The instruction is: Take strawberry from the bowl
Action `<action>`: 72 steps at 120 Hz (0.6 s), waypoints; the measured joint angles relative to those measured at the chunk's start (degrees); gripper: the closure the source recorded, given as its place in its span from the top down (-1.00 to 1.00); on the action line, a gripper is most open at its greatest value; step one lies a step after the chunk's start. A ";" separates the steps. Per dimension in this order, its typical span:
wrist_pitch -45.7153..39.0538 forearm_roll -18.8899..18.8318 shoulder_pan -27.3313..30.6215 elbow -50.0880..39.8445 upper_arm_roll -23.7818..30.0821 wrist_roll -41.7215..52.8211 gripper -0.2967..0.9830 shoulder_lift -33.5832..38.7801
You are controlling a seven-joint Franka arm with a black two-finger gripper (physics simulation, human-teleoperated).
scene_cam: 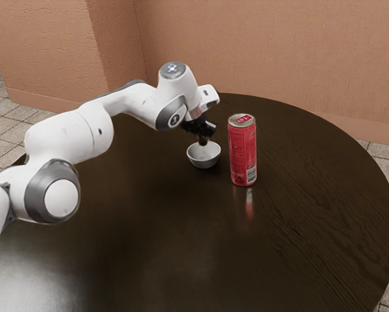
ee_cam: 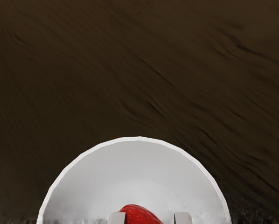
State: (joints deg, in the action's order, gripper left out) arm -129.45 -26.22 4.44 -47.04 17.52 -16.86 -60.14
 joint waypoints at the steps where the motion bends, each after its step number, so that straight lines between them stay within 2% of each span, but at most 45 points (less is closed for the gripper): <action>1: 0.14 0.01 0.00 -0.48 0.00 -0.03 -0.63 0.43; 40: 2.73 2.35 0.43 -21.72 -0.10 -1.33 -0.69 20.08; 72: 3.22 6.67 0.74 -36.78 -0.42 -2.51 -0.70 33.23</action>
State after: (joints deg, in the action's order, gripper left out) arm -126.23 -19.55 5.19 -83.83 17.09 -19.36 -26.91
